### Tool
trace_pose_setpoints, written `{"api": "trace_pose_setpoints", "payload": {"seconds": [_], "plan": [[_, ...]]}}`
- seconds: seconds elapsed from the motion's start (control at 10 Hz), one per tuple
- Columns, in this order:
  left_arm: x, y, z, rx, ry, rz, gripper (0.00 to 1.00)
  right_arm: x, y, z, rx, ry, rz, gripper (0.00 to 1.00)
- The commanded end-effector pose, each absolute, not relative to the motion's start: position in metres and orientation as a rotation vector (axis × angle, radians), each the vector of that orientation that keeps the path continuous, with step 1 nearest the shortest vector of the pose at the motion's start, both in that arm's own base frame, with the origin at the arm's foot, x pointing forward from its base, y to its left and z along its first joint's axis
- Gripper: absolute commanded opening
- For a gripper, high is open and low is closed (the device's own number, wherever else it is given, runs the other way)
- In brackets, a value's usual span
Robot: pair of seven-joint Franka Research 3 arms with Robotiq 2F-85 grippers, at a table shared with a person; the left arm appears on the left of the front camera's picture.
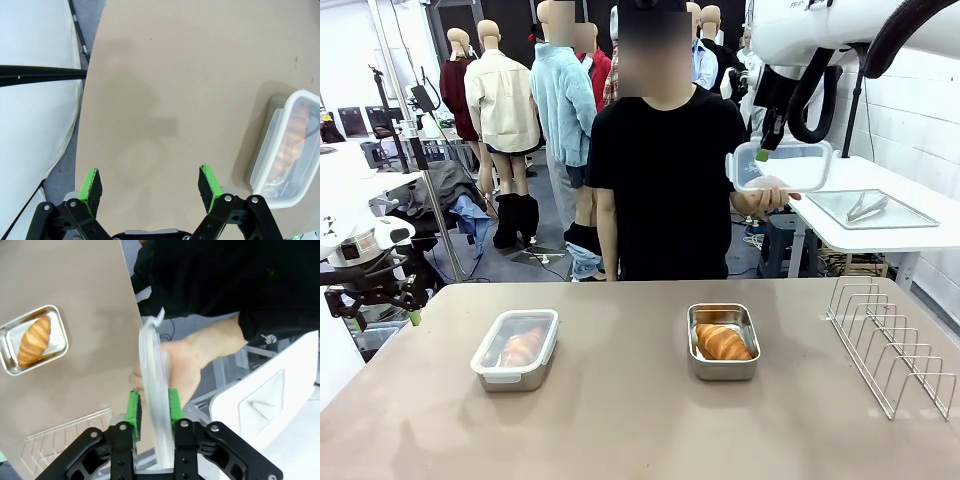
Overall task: Place the bread in airtight containers.
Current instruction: Release when the human grabs the Airtight Container lid.
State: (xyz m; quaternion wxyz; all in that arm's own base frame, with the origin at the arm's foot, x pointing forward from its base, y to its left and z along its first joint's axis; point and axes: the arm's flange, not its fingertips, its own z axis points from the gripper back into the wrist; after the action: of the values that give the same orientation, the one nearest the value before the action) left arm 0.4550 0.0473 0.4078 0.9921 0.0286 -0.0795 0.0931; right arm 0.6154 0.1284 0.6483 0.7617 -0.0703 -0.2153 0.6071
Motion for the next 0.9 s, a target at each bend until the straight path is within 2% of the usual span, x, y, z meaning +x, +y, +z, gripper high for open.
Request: {"api": "trace_pose_setpoints", "payload": {"seconds": [0.0, 0.1, 0.4, 0.8], "plan": [[0.453, 0.049, 0.409, 0.055, -0.161, 0.187, 1.00, 0.590, 0.097, 0.654, -0.106, -0.481, 1.334, 0.89], [0.453, 0.049, 0.409, 0.055, -0.161, 0.187, 1.00, 0.582, 0.083, 0.656, -0.110, -0.456, 1.370, 1.00], [0.453, 0.049, 0.409, 0.055, -0.161, 0.187, 1.00, 0.559, 0.032, 0.650, -0.013, -0.332, 1.465, 1.00], [0.453, 0.049, 0.409, 0.055, -0.161, 0.187, 1.00, 0.536, -0.034, 0.606, 0.140, -0.230, 1.510, 1.00]]}}
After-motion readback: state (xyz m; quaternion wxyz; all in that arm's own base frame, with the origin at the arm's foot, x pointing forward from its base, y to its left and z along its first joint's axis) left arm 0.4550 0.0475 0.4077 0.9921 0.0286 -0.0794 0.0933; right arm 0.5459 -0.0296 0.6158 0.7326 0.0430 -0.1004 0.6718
